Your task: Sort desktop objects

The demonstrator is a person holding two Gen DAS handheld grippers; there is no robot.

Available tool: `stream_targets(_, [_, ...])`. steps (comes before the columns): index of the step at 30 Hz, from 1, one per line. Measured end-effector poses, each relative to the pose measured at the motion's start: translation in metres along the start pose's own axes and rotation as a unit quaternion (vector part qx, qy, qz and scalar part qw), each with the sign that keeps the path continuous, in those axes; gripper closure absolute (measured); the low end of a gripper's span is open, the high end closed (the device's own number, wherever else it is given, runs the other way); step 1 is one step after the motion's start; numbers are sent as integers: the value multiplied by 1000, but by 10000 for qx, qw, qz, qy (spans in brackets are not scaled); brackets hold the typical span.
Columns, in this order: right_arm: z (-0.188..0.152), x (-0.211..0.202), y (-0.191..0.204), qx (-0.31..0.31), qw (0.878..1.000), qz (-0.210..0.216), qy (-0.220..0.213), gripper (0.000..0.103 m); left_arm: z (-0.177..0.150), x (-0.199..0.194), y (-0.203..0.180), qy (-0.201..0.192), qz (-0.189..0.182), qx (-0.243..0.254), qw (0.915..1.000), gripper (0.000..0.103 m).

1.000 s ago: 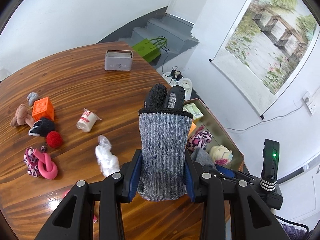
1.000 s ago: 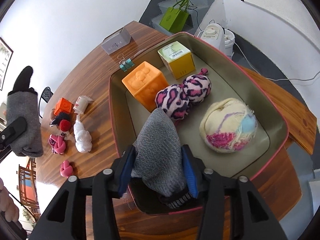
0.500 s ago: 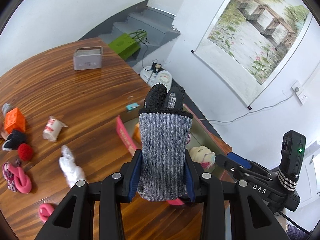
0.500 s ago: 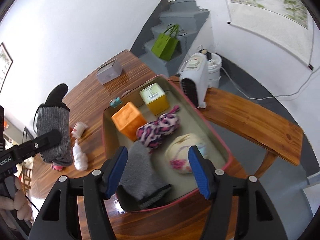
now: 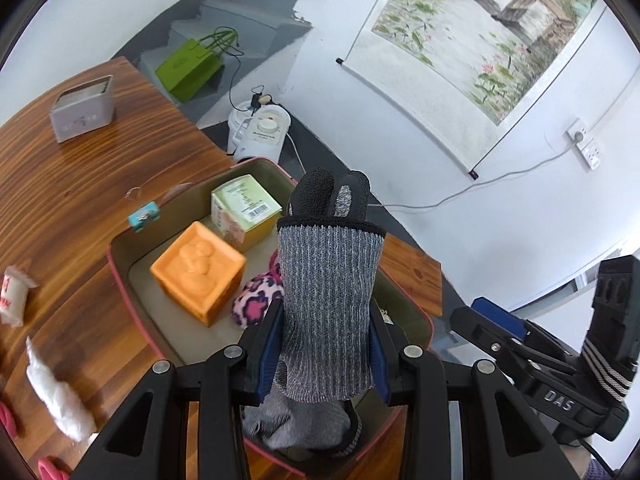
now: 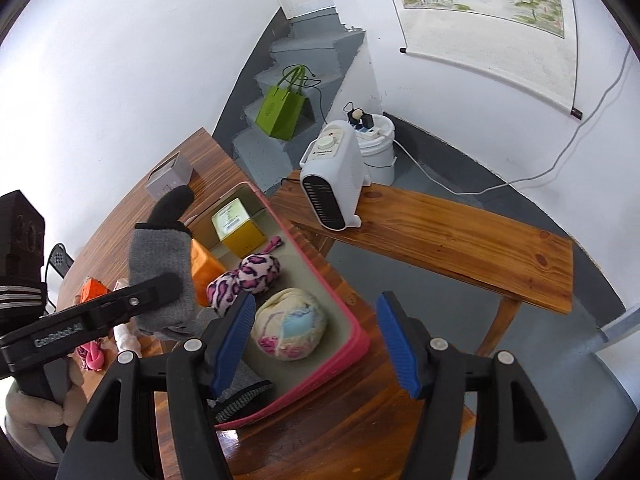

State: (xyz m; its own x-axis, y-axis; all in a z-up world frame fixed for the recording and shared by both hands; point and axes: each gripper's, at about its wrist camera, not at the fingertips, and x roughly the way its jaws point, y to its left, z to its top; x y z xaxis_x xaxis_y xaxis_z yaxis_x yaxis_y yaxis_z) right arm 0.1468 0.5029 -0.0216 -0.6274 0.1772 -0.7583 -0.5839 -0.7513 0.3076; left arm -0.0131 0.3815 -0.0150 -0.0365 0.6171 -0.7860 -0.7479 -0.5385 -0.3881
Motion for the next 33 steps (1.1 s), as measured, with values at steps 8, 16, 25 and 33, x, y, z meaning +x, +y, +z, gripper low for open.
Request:
stream_targets(8, [1,2,-8,58,9999,-124,37,36,7,28,-4,276,86,-73,9996,48])
stream_targets(16, [7,9,4,-76,9999,-10,69,36,1,1,13,-12,189,-292,9994,48])
stream_targets(25, [5,23,52,-554,9975,387,193,36,-29,-54,66,-426,604,-943,9928,48])
stream_targets(33, [-7,33,112,-1037,9903,863,345,36,-77,-108,124,-686,1116,-1677,9771,48])
